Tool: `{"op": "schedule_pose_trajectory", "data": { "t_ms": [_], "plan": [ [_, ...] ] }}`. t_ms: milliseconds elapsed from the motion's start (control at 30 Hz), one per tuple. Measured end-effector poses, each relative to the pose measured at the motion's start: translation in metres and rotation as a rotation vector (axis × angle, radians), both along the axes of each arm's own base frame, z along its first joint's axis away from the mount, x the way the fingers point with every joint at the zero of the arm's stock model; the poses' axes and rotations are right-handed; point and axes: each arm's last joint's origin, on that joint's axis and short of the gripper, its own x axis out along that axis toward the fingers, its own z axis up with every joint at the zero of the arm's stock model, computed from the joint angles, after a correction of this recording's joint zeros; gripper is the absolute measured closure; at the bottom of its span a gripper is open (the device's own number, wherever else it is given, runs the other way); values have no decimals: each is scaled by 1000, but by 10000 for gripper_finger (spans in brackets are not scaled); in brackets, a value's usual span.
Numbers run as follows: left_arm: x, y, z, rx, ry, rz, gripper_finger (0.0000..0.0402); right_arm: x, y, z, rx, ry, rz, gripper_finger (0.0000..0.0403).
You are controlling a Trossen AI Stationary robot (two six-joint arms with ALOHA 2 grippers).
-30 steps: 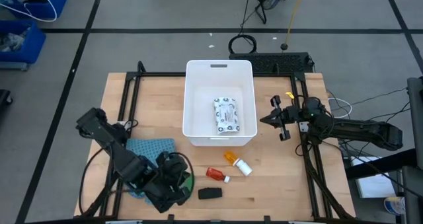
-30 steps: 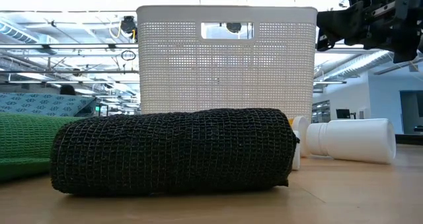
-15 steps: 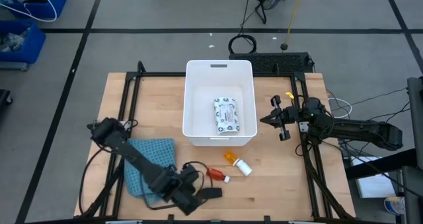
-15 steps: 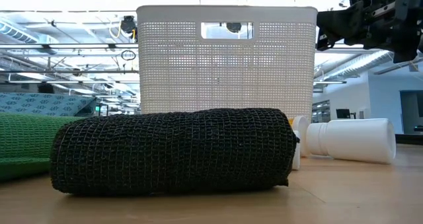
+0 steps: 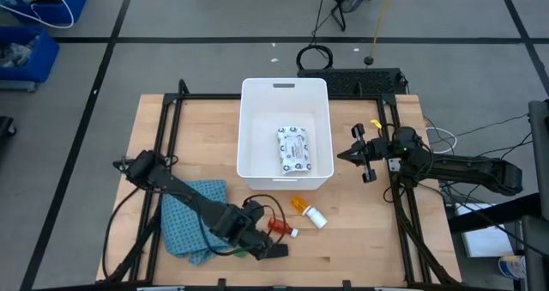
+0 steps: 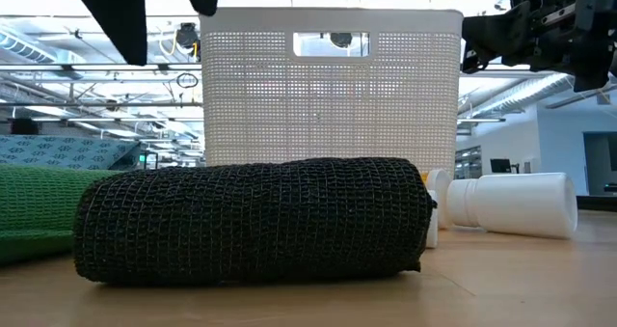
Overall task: Pick & place medical supplies in basket/bin
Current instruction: Put the green bandage into the white bin
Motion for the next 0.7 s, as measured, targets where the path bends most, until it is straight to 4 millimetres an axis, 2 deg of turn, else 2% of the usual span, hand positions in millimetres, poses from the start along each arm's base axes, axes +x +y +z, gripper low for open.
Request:
{"op": "schedule_pose_trajectory", "data": {
  "t_ms": [233,567,700],
  "plan": [
    [-4,0,-20,-6,32,50,44,0,0,0,2,3,2,403],
    [-12,-12,-67,-103,-1,50,79,0,0,-1,7,15,3,403],
    [-19,-11,-82,-100,20,71,87,0,0,-1,7,15,3,403]
  ]
}}
